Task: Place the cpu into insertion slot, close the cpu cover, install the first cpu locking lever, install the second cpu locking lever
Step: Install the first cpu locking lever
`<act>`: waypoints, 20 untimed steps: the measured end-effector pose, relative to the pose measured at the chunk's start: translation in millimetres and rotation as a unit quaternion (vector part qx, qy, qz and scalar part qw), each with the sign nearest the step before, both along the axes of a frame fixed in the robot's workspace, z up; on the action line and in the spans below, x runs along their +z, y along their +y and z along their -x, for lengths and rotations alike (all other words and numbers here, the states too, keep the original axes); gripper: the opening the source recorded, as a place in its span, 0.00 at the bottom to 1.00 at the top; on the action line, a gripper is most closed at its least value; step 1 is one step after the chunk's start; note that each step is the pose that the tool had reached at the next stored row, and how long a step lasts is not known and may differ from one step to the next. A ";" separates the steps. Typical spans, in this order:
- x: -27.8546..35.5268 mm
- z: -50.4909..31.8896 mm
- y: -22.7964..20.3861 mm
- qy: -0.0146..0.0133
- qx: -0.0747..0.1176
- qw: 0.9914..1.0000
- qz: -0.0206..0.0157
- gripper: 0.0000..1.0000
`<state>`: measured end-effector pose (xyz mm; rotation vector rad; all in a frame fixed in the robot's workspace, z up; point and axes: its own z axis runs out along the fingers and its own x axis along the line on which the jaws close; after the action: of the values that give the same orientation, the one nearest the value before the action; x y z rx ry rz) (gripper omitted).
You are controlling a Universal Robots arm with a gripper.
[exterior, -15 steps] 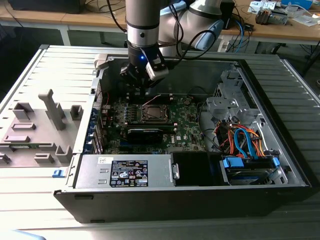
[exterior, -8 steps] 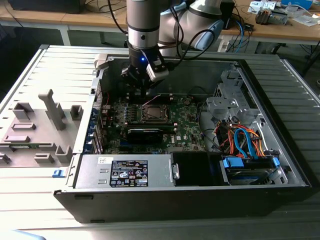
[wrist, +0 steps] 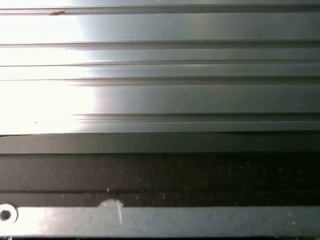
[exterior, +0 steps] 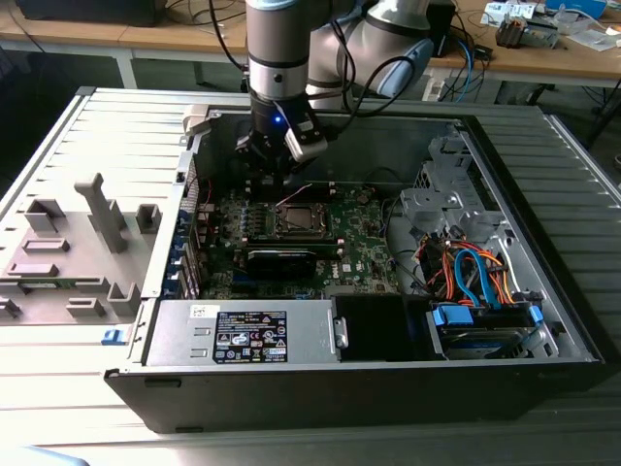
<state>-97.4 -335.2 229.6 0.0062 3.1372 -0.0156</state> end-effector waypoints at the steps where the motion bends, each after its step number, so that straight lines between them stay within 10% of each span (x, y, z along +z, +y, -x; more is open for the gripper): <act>1: -1.1 0.0 0.0 0.000 0.001 1.000 0.000 0.11; 20: -13.7 -14.8 0.4 0.000 0.025 1.000 0.000 0.11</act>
<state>-82.6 -334.7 215.9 -0.0734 3.1363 -0.0160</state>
